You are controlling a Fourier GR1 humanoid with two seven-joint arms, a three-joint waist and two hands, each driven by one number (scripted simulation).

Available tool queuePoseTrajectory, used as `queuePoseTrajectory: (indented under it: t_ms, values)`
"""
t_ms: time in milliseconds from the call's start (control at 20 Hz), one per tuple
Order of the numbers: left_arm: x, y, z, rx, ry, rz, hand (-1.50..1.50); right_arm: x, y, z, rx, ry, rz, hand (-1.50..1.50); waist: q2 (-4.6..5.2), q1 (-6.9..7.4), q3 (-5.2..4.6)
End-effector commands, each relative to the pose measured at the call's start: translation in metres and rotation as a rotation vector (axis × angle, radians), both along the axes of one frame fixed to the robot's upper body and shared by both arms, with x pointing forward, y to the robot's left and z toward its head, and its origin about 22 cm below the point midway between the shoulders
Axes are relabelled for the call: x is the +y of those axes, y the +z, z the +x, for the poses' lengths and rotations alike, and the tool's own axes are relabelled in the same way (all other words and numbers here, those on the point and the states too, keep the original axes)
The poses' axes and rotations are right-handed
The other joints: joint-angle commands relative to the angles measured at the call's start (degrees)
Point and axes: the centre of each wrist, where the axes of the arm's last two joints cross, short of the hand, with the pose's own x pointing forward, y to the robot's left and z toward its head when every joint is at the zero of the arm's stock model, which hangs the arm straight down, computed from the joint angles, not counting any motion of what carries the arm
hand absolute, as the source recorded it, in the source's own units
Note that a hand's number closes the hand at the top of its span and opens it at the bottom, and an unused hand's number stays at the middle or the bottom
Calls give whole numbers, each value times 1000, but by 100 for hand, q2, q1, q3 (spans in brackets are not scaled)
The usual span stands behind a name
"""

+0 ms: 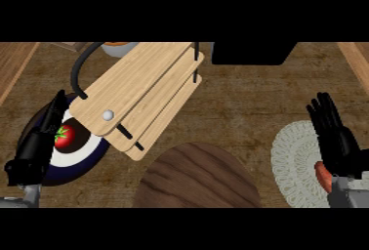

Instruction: Pick the sweet potato from the placemat and place it in the tiered shelf

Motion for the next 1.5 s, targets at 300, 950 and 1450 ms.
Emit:
queuePoseTrajectory:
  t_ms: [300, 950, 1450]
  values:
    - [-12, -53, -28, 301, -27, -113, 0, -191, 58, -74, 381, -256, -832, -150, 245, -331, -19]
    - [-40, -71, -6, 408, -90, -161, 0, -230, 65, -89, 201, 152, -407, -150, -17, -56, 67]
    - [-30, -84, -15, 395, -88, -143, 0, -177, 149, -47, 509, 278, -1112, -150, -31, -34, 34]
